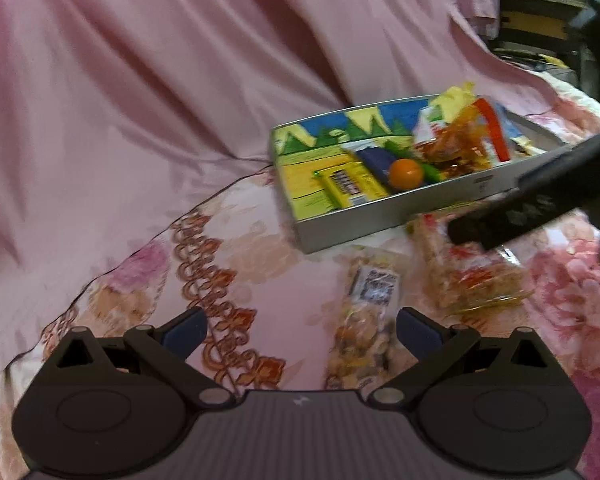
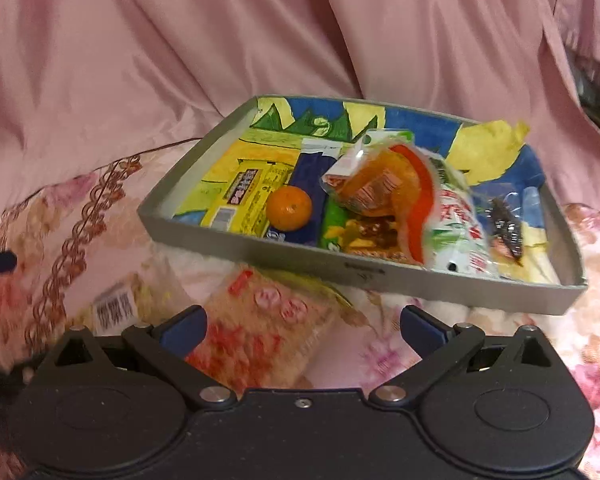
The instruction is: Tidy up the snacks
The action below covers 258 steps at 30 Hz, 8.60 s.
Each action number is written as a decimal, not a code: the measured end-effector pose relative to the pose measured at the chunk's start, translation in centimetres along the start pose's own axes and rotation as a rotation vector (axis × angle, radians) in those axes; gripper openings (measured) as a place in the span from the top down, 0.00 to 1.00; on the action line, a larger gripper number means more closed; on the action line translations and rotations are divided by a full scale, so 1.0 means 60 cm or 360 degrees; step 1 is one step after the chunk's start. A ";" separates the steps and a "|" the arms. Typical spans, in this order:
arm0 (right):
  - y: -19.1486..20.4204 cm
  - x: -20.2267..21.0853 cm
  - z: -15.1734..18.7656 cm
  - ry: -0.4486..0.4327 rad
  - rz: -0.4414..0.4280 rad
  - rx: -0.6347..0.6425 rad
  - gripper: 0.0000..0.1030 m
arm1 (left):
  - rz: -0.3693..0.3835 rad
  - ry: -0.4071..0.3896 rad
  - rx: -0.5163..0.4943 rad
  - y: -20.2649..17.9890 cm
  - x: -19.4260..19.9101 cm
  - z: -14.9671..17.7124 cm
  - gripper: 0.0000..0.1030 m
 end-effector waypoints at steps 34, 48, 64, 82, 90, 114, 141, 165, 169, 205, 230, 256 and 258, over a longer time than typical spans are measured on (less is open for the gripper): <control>-0.045 0.074 0.126 0.0170 -0.0188 0.0298 0.25 | 0.0409 0.0246 0.0466 -0.071 0.026 0.058 0.60; -0.082 0.142 0.215 -0.0081 -0.0181 0.0239 0.14 | 0.0335 0.0249 0.0399 -0.104 0.054 0.054 0.42; -0.081 0.138 0.238 -0.0138 -0.0144 0.0232 0.26 | 0.0292 0.0251 0.0337 -0.148 0.047 0.039 0.59; -0.061 0.181 0.259 -0.0443 0.0040 0.0524 0.29 | 0.0351 0.0190 0.0450 -0.168 0.082 0.039 0.59; -0.061 0.184 0.254 -0.0488 0.0006 0.0489 0.29 | 0.0334 0.0116 0.0498 -0.160 0.082 0.026 0.59; -0.102 0.161 0.091 -0.0712 -0.0086 0.0170 0.29 | 0.0186 -0.0082 0.0576 -0.042 -0.014 -0.149 0.59; -0.174 -0.031 -0.132 -0.0452 -0.0066 -0.0070 0.29 | 0.0018 -0.0036 0.0697 -0.011 -0.218 -0.234 0.59; -0.174 -0.060 -0.136 -0.0318 -0.0233 -0.0230 0.24 | -0.0007 0.0038 0.0702 -0.021 -0.230 -0.218 0.58; -0.173 -0.060 -0.136 -0.0325 -0.0220 -0.0210 0.23 | -0.0008 0.0034 0.0706 -0.021 -0.227 -0.218 0.50; -0.158 0.121 -0.149 -0.0653 -0.0123 -0.0207 0.01 | -0.0191 -0.0216 0.0728 0.020 -0.031 -0.223 0.00; -0.136 0.302 -0.067 -0.0868 -0.0181 -0.0165 0.01 | -0.0208 -0.0285 0.0699 0.008 0.160 -0.163 0.00; -0.126 0.438 0.105 -0.0949 -0.0135 -0.0045 0.01 | -0.0320 -0.0522 0.0459 -0.089 0.303 -0.086 0.00; -0.123 0.438 0.115 -0.0944 -0.0131 -0.0041 0.01 | -0.0301 -0.0534 0.0454 -0.098 0.307 -0.073 0.00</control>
Point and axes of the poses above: each gripper's, at about its wrist camera, not at the fingertips, and x roughly against the way its jaws point, y to its left, z to its underside, the point moved 2 cm from there along -x, roughly the way its jaws point, and after that the axes turned 12 degrees about -x, right-handed, at the moved point
